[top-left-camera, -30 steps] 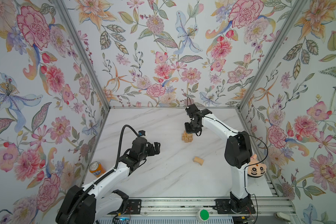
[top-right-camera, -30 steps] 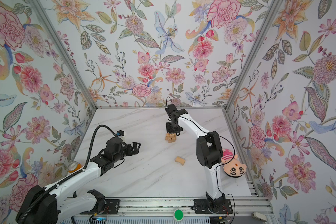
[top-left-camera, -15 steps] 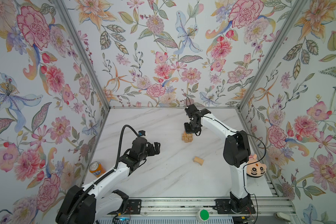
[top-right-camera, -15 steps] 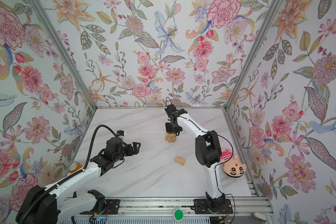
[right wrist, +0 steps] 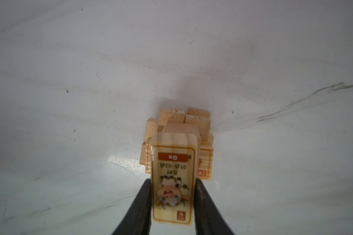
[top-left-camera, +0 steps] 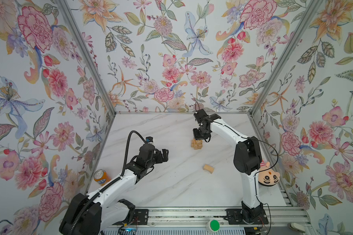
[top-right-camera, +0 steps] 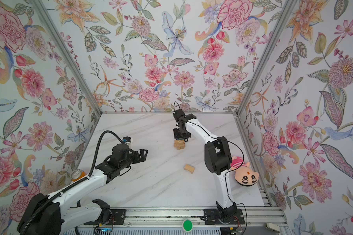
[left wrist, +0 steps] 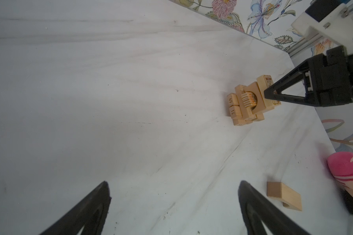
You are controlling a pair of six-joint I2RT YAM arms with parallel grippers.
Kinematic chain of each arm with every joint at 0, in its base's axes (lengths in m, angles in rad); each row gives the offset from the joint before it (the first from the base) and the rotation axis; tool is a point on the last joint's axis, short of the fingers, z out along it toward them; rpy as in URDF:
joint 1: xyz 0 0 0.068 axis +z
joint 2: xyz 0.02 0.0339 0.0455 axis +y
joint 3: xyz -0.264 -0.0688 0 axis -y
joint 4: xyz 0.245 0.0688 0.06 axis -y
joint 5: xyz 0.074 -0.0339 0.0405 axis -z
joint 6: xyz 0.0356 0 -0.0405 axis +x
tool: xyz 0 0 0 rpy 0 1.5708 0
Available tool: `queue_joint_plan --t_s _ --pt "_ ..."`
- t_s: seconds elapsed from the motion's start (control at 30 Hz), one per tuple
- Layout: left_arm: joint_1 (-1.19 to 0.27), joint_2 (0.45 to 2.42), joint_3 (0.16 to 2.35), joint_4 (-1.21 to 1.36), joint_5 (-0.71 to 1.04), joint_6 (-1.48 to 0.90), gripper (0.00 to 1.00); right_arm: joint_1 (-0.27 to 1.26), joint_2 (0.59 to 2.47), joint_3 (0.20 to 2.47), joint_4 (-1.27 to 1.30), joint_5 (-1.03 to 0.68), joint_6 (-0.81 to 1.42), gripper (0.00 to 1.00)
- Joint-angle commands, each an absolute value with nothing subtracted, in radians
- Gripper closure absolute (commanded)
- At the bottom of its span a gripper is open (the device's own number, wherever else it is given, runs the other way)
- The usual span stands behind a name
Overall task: Build the wood block tower
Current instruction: 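Lower the printed card block onto the stack top with the right gripper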
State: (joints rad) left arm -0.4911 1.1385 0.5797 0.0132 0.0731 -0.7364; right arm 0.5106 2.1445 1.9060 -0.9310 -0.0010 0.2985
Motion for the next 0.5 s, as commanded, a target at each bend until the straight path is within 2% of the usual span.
queue_joint_plan --t_s 0.0,0.3,0.47 --pt "-0.498 1.141 0.612 0.006 0.059 -0.717 0.01 0.508 2.166 1.929 -0.96 -0.008 0.294 0.64" --pt "-0.497 1.139 0.617 0.004 0.057 -0.716 0.01 0.512 2.14 1.938 -0.958 0.008 0.29 0.41" --pt "-0.499 1.133 0.62 0.003 0.056 -0.716 0.01 0.511 2.113 1.95 -0.957 0.023 0.288 0.38"
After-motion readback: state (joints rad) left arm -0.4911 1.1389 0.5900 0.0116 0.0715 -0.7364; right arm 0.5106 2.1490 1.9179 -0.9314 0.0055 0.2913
